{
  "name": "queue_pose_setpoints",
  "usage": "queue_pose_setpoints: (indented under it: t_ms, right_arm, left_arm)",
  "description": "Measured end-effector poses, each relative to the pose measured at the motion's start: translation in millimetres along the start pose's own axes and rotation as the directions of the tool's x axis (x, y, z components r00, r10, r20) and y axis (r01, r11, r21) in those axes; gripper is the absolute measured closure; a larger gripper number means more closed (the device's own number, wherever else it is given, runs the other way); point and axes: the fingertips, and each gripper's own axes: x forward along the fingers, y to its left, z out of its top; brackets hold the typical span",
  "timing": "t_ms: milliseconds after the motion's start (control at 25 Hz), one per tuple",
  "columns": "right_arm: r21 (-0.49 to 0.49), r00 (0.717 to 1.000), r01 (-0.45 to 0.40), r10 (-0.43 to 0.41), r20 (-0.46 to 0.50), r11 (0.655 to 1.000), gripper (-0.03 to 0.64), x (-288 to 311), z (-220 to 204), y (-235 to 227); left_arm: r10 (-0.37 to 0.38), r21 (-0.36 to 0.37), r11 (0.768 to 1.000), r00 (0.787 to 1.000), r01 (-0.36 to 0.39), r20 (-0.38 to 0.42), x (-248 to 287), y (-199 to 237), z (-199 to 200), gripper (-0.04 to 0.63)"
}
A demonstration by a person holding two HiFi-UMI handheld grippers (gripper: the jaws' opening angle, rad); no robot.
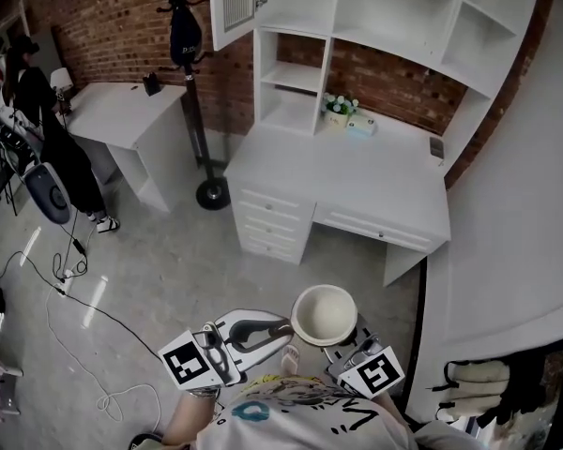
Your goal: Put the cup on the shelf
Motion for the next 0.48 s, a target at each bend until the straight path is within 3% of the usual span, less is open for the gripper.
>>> queue_pose_setpoints:
  t_ms: [480]
  right_arm:
    - [-0.002,0.999,-0.049,0.049,0.012,0.999,0.589,20,2,-90]
  left_arm:
    - [0.052,0.013,0.999,0.999,-0.052,0.005,67,62,-4,0.535]
